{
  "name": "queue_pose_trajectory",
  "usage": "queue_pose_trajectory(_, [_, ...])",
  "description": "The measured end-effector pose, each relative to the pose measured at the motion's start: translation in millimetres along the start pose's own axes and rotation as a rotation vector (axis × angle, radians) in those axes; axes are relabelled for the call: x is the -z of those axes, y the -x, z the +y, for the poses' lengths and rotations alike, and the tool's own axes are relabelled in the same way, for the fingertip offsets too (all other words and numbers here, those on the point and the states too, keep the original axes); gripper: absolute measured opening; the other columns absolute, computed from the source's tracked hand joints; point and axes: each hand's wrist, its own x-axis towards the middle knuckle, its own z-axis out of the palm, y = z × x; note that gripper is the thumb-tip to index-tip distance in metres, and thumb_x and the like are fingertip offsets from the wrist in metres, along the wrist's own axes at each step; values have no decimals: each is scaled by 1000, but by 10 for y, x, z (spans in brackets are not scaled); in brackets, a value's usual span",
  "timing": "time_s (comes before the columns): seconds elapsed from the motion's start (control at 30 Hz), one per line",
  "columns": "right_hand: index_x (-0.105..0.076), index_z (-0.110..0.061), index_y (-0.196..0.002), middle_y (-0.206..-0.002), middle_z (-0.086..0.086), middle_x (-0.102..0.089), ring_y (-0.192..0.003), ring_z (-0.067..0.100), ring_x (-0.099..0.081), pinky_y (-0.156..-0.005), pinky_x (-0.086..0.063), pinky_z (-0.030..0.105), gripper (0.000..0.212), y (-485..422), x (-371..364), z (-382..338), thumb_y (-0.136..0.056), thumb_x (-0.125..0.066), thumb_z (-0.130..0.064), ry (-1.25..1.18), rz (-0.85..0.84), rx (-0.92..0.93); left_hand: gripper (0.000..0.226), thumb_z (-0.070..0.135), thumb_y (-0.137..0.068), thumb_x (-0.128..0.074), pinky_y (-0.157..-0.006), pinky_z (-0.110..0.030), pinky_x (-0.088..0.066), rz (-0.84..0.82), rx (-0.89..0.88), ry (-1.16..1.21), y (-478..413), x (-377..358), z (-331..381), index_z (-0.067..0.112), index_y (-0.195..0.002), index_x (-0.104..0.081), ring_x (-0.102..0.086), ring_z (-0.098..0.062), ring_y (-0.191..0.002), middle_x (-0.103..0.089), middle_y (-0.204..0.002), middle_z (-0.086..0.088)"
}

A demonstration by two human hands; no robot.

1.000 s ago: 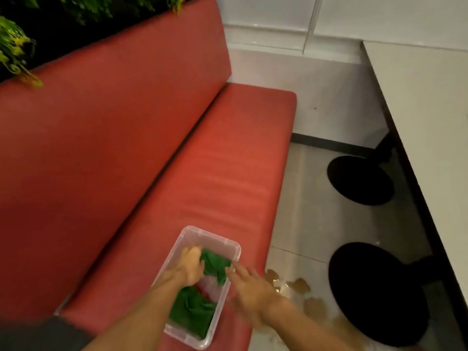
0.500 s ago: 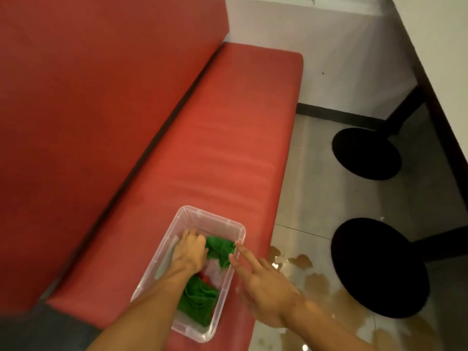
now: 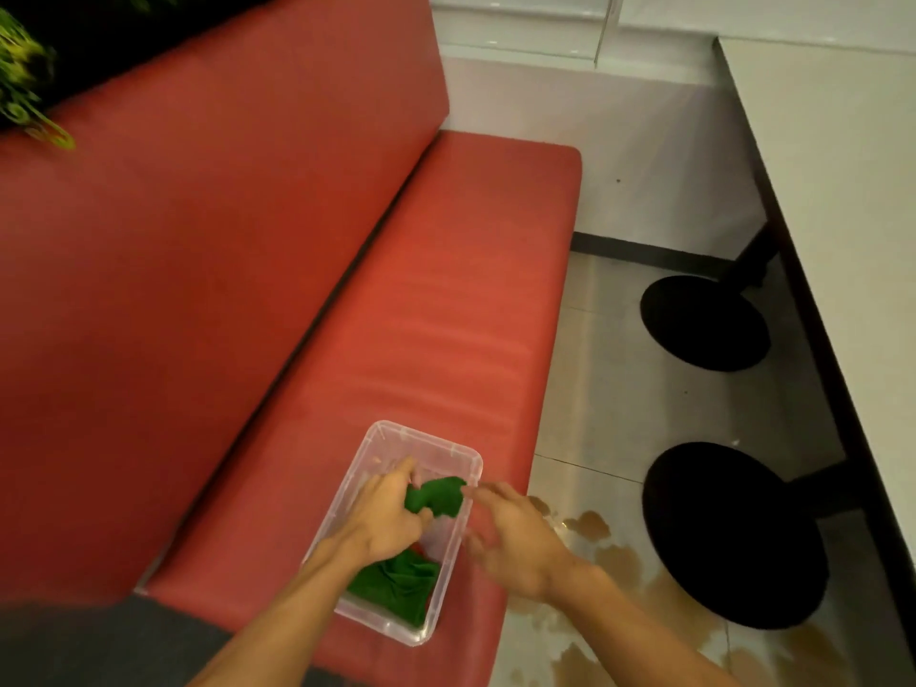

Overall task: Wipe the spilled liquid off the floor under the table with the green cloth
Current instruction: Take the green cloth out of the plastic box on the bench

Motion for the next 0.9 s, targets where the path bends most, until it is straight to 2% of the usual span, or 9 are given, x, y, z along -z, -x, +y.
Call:
queue_pose_trajectory(0.1, [-39, -32, -141, -132, -18, -40, -125, 4, -42, -107, -35, 21, 69, 217, 211, -155, -80, -63, -54, -178, 108, 30, 21, 12, -77, -69, -54, -46, -48, -61, -108, 255, 307, 287, 330, 23, -83, -52, -60, -21, -62, -66, -78, -12])
queue_pose_trajectory(0.17, [-47, -35, -133, -124, -20, -44, -117, 0, -47, -101, -40, 20, 70, 389, 356, -228, -72, -66, -65, -243, 115, 62, 21, 17, -79, -75, -56, -39, -49, -98, -161, 344, 499, 418, 564, 20, -88, -56, -63, -22, -65, -68, -78, -8])
queue_pose_trajectory(0.27, [-62, -33, -101, -95, -9, -66, -86, 8, -64, -79, -53, 30, 33, 695, 590, -312, -75, -73, -50, -349, 132, 65, 27, 28, -73, -82, -62, -33, -49, -145, -238, 383, 740, 542, 896, 20, -89, -62, -63, -18, -66, -69, -78, -1])
queue_pose_trajectory(0.37, [-66, -20, -91, -73, -1, -67, -66, 13, -63, -66, -51, 36, 14, 1105, 824, -333, -86, -69, -32, -491, 179, 39, 28, 27, -71, -85, -65, -34, -51, -168, -259, 411, 935, 610, 1180, 17, -92, -68, -64, -17, -70, -70, -81, -1])
queue_pose_trajectory(0.47, [-66, -17, -99, -79, -1, -67, -75, 10, -63, -71, -52, 30, 15, 1479, 1010, -275, -93, -62, -29, -641, 215, 35, 31, 20, -73, -82, -75, -35, -54, -189, -248, 508, 1088, 566, 1411, 17, -102, -72, -68, -19, -85, -73, -95, -9])
queue_pose_trajectory(0.57, [-67, -14, -98, -86, 2, -70, -86, 17, -68, -78, -54, 33, 22, 1833, 1151, -172, -95, -55, -32, -755, 290, -8, 34, 26, -74, -79, -68, -27, -53, -152, -109, 732, 1298, 269, 1645, 12, -105, -71, -67, -15, -82, -72, -94, -12])
queue_pose_trajectory(0.67, [-69, -9, -101, -95, 8, -74, -93, 22, -70, -84, -56, 34, 27, 2108, 1169, -72, -95, -55, -31, -907, 328, -58, 58, 41, -61, -86, -87, -42, -54, -152, 13, 899, 1442, -131, 1808, 9, -106, -70, -68, -30, -99, -71, -105, -17])
queue_pose_trajectory(0.73, [-70, -6, -103, -97, 11, -74, -93, 25, -71, -85, -56, 37, 28, 2302, 1168, 30, -94, -56, -29, -1027, 316, -119, 57, 40, -64, -84, -93, -45, -51, -145, 31, 906, 1551, -378, 1966, 3, -105, -69, -67, -33, -101, -71, -103, -18])
queue_pose_trajectory(0.9, [-71, -2, -102, -97, 18, -73, -93, 31, -71, -87, -55, 42, 37, 2550, 1090, 386, -88, -61, -34, -1151, 236, -217, 42, 41, -88, -61, -82, -37, -57, -86, 86, 846, 1669, -847, 2275, 2, -95, -73, -71, -26, -90, -74, -93, -15])
